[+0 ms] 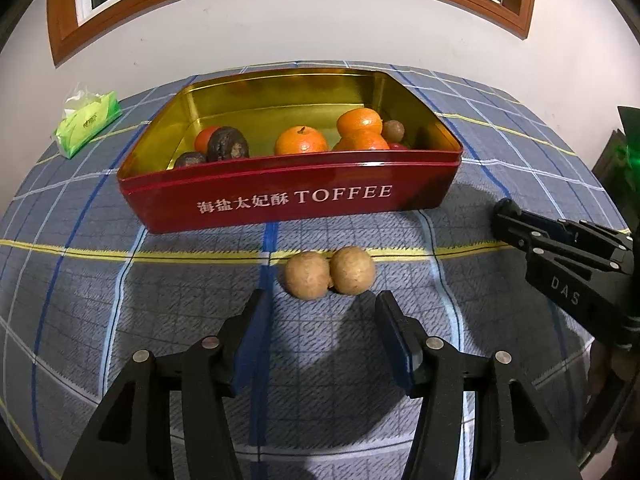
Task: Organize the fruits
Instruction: 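Grasp the two tan round fruits with the left tool while the right tool grasps the dark round fruit, then lift the tan fruits and dark fruit and carry both over the tin, then lower into the tin and open the left tool while the right tool releases the dark fruit, then withdraw both open tools up and away from the tin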
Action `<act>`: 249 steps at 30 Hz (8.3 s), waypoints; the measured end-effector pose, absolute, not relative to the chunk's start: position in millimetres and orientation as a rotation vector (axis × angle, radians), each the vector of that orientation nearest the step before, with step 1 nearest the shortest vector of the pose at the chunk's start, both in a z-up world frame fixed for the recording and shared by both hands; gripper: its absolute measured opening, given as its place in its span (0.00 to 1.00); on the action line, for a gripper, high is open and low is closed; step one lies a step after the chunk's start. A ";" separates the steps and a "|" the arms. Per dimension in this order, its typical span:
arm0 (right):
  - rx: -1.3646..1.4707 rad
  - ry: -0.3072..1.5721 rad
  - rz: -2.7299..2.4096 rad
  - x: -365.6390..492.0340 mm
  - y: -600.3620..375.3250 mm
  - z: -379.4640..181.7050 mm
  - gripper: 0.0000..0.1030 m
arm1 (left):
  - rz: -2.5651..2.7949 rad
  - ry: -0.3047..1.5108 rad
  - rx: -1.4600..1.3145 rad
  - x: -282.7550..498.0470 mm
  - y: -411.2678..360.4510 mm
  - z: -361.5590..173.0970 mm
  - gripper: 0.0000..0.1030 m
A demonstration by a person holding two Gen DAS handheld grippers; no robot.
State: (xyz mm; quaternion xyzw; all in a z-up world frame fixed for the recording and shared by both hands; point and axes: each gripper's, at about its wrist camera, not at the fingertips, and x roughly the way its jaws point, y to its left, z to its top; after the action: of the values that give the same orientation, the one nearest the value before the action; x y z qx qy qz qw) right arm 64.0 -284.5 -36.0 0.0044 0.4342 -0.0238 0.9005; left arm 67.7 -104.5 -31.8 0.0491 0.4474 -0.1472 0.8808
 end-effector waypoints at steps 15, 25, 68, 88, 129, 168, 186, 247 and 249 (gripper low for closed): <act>0.010 0.898 -0.049 63.4 -284.1 -36.2 0.23 | -0.293 0.920 0.130 82.9 -113.3 -32.3 0.54; 0.010 0.898 -0.050 63.5 -284.5 -36.2 0.23 | -0.304 0.906 0.127 80.1 -111.8 -32.0 0.47; 0.010 0.903 -0.063 65.6 -285.1 -35.7 0.23 | -0.237 0.903 0.114 70.5 -84.3 -16.2 0.47; 0.025 0.865 -0.019 44.2 -263.1 -1.3 0.23 | -0.186 0.913 0.056 73.2 -58.1 -12.8 0.47; -0.001 0.810 0.072 90.7 -226.6 33.8 0.23 | -0.139 0.828 0.069 133.2 -35.2 37.7 0.47; -0.039 0.897 0.101 174.0 -206.5 3.0 0.23 | -0.172 0.905 0.038 195.2 -44.6 7.9 0.47; -0.028 0.923 0.094 185.5 -206.0 -9.6 0.24 | -0.187 0.874 0.027 202.8 -53.9 6.1 0.47; -0.003 0.856 0.103 49.9 -188.2 33.0 0.48 | -0.103 0.810 0.058 80.4 -29.2 45.3 0.55; -0.001 0.853 0.104 47.8 -188.3 34.6 0.48 | -0.102 0.807 0.063 76.4 -29.7 45.6 0.55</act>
State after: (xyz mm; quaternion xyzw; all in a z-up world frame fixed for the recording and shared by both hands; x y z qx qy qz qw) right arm 47.8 -188.3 34.6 -0.0004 0.4136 0.0504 0.9091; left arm 76.4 -29.7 45.6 0.0305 0.3926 -0.0498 0.9178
